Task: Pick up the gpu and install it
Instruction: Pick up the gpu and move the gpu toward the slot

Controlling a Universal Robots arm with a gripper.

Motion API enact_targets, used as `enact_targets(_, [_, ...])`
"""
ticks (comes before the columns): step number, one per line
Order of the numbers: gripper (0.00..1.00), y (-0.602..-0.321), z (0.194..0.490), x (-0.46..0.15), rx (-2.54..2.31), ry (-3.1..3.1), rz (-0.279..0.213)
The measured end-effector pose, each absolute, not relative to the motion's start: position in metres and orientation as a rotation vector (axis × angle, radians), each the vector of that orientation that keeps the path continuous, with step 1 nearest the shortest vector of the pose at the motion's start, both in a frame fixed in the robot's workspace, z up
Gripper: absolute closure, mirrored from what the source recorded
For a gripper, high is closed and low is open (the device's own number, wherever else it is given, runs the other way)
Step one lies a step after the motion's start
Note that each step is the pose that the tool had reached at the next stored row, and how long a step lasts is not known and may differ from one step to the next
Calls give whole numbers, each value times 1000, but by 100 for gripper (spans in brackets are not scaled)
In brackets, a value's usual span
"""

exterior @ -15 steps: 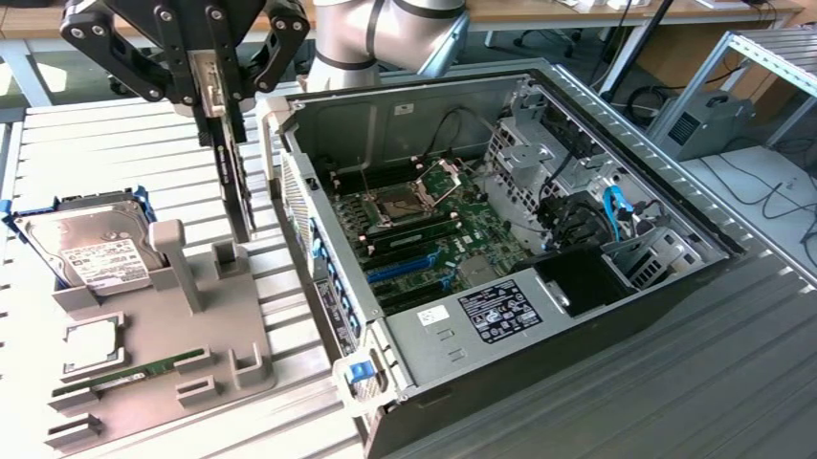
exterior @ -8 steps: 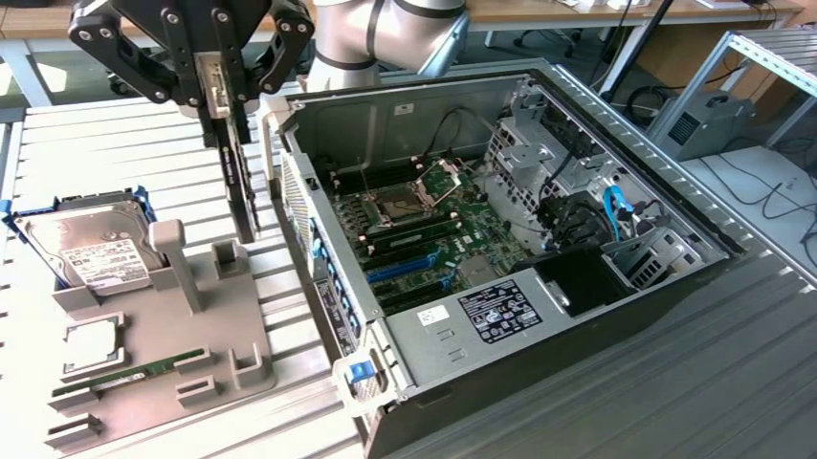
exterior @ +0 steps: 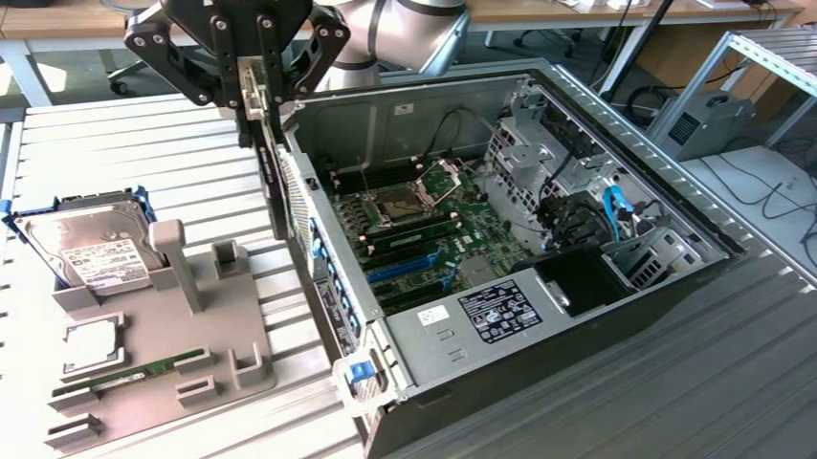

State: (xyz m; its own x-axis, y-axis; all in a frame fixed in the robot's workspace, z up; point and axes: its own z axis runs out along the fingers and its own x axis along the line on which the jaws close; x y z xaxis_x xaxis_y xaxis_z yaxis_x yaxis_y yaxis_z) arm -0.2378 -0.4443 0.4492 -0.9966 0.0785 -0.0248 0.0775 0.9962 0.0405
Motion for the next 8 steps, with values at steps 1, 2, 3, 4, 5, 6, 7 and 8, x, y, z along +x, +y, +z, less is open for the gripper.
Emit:
enact_targets(1, [73, -444, 449, -236, 122, 3112, 61])
enact_targets(2, [73, -444, 449, -232, 122, 3112, 61])
enact_targets(3, [73, -444, 448, -228, 122, 3112, 61])
enact_targets(4, [73, -444, 447, -222, 122, 3112, 59])
enact_targets(5, [73, -444, 446, -218, 122, 3112, 58])
enact_targets(6, [73, -444, 446, -214, 122, 3112, 57])
enact_targets(7, [73, -444, 445, -208, 122, 3112, 56])
enact_targets(8, [73, -444, 445, -205, 121, 3112, 55])
